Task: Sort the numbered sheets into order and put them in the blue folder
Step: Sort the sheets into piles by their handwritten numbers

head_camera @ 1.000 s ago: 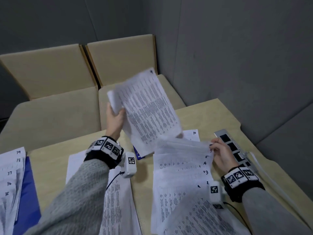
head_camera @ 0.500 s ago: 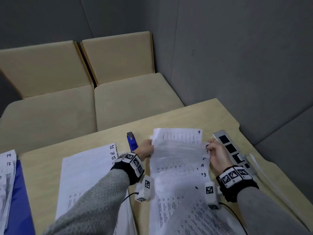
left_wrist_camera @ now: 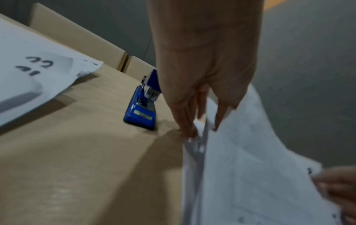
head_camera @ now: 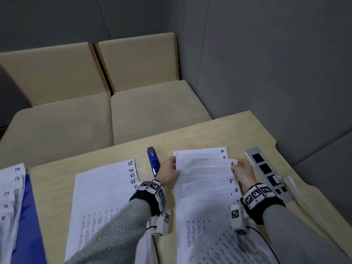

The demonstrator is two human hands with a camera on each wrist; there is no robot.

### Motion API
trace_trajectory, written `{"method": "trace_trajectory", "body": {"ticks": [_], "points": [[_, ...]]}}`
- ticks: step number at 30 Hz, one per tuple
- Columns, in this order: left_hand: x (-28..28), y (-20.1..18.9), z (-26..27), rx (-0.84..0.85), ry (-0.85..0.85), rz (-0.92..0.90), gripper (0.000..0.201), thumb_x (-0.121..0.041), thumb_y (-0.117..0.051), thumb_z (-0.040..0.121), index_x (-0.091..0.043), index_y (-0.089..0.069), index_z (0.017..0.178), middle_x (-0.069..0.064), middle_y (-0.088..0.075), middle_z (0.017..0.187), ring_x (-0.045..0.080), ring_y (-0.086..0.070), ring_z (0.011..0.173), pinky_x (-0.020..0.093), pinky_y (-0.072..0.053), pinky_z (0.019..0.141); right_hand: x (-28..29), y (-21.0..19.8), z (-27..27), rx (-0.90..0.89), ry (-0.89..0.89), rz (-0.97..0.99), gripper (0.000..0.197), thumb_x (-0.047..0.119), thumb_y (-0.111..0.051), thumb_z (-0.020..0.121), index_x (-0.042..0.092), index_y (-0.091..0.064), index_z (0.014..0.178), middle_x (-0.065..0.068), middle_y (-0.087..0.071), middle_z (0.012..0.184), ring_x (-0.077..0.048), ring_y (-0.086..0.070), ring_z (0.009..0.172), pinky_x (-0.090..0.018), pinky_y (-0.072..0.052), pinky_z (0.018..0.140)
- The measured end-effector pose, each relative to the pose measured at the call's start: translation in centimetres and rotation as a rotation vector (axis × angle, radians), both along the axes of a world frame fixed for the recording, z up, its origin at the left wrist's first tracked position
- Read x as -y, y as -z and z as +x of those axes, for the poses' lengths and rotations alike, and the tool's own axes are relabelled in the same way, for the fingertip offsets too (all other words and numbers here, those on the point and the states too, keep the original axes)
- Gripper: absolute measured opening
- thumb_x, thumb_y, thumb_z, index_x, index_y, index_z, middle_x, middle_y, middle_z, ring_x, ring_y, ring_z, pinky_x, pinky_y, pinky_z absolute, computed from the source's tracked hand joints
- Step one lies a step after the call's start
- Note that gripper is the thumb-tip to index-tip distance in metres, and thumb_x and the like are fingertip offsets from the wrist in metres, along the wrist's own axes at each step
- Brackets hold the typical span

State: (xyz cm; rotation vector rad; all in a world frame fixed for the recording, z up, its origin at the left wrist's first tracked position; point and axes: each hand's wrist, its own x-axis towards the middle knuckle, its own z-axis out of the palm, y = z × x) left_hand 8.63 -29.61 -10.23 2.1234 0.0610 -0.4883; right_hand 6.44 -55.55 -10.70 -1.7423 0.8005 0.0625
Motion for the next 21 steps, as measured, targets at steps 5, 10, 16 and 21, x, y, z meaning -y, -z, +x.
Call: {"method": "trace_trajectory", "body": {"ticks": [5, 10, 16, 21], "points": [[-1.2, -4.1, -2.7, 0.171, -0.106, -0.016, 0.049, -0.015, -0.040, 0.098, -0.013, -0.029, 0.146, 0.000, -0.057, 0.111, 0.022, -0.050, 0.117, 0.021, -0.036, 0.091, -1.9, -1.3, -0.5, -0.015, -0.060, -0.297, 0.047, 0.003, -0.050, 0.086, 0.014, -0.044, 0.132, -0.008, -0.048, 0.132, -0.030, -0.048, 0.121, -0.038, -0.042, 0.096], [-6.3, -5.6, -7.8, 0.561, 0.011, 0.132, 0.028, -0.008, -0.045, 0.093, -0.014, -0.058, 0.116, 0.001, -0.064, 0.111, 0.019, -0.060, 0.099, 0.026, -0.043, 0.083, -7.8, -3.6, -2.0, 0.117, -0.118, -0.422, 0.045, 0.002, -0.048, 0.089, 0.015, -0.043, 0.131, -0.015, -0.035, 0.139, -0.033, -0.033, 0.129, -0.047, -0.034, 0.104], [-19.9, -2.3, -13.3, 0.434, -0.308, 0.302, 0.023, -0.011, -0.047, 0.092, -0.013, -0.058, 0.112, 0.002, -0.063, 0.104, 0.020, -0.058, 0.095, 0.030, -0.044, 0.076, -17.2, -3.9, -6.6, 0.245, -0.300, -0.397, 0.039, -0.003, -0.045, 0.087, 0.014, -0.055, 0.120, -0.006, -0.043, 0.113, -0.028, -0.046, 0.116, -0.038, -0.037, 0.102], [-26.8, 0.4, -16.2, 0.005, -0.563, 0.376, 0.040, -0.008, -0.050, 0.086, -0.006, -0.046, 0.126, 0.019, -0.048, 0.126, 0.036, -0.047, 0.116, 0.042, -0.041, 0.094, -23.9, -1.8, -11.7, 0.096, -0.330, -0.261, 0.027, 0.002, -0.046, 0.089, 0.012, -0.061, 0.110, -0.010, -0.058, 0.113, -0.025, -0.057, 0.102, -0.034, -0.044, 0.095]]}}
